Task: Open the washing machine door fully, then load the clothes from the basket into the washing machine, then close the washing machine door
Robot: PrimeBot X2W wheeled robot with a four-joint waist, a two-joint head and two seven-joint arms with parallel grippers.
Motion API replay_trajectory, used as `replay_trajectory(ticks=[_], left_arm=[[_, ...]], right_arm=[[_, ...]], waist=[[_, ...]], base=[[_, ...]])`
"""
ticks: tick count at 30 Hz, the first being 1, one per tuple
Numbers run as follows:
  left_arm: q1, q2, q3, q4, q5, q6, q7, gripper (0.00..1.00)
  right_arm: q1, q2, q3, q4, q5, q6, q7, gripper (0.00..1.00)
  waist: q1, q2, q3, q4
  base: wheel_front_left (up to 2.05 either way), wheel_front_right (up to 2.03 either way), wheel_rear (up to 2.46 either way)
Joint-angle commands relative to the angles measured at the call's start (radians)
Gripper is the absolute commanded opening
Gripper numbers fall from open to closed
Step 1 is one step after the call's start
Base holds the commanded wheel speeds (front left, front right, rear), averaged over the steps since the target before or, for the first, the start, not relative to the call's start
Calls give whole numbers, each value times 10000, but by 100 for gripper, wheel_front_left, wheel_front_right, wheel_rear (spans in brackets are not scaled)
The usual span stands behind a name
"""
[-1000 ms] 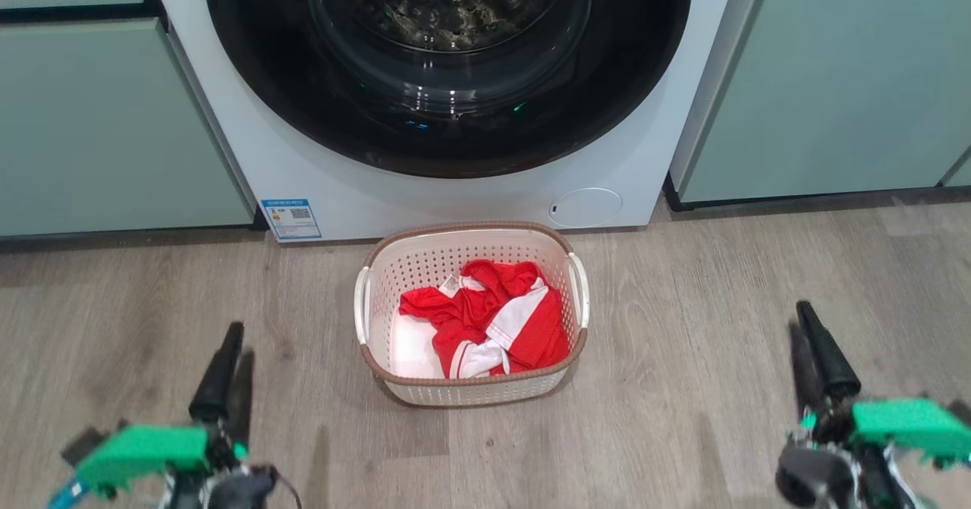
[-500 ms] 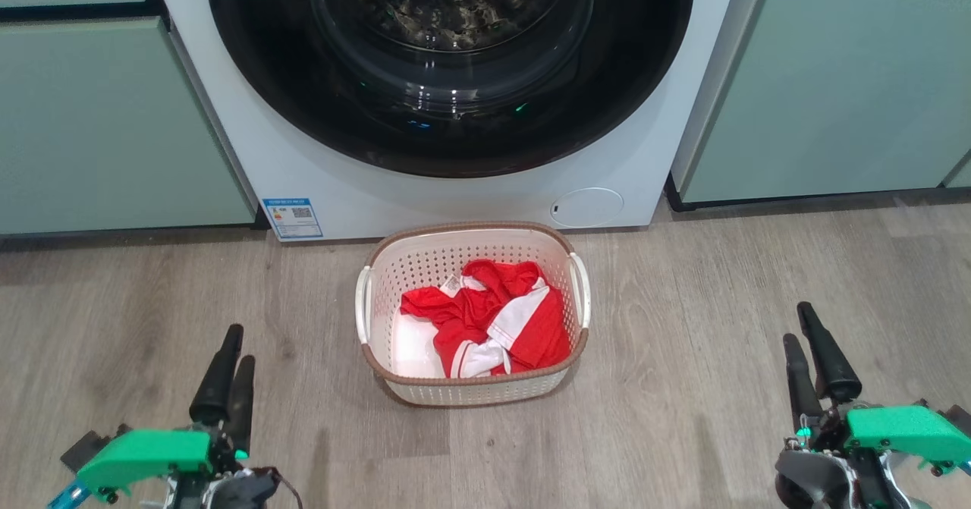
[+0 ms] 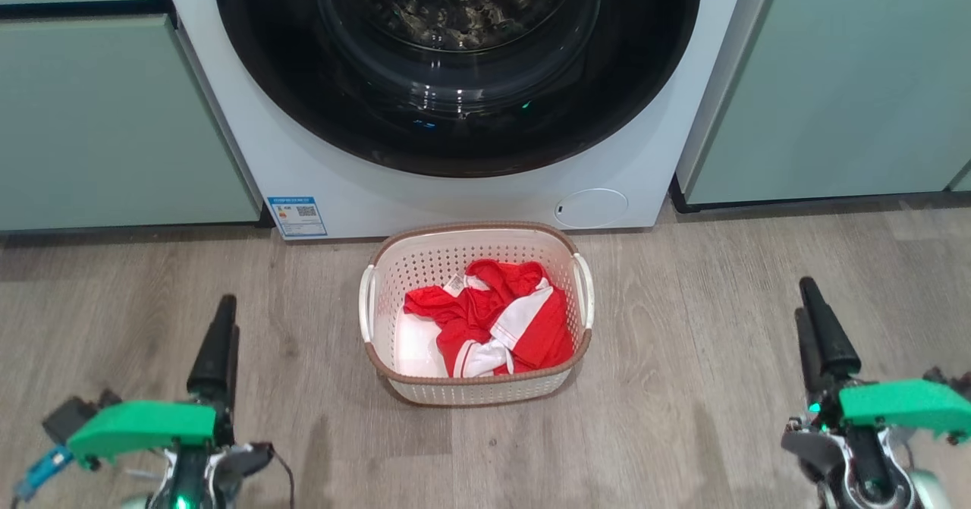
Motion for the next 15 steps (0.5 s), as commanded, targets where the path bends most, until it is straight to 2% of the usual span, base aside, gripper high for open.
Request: replay_trajectory(ticks=[1,15], left_arm=[[-636,177,145,-456,282,3,-95,100],[-1162,360,87,-1334,3944,308,-506,100]], right_arm=[[-596,-223,86,-438,-284,1,-96,100],[-1306,-371,261,-1263,-4034,1,-315,100]], waist=[[0,0,4,4],[0,0,164,28]], base=[[0,0,0],[0,0,0]])
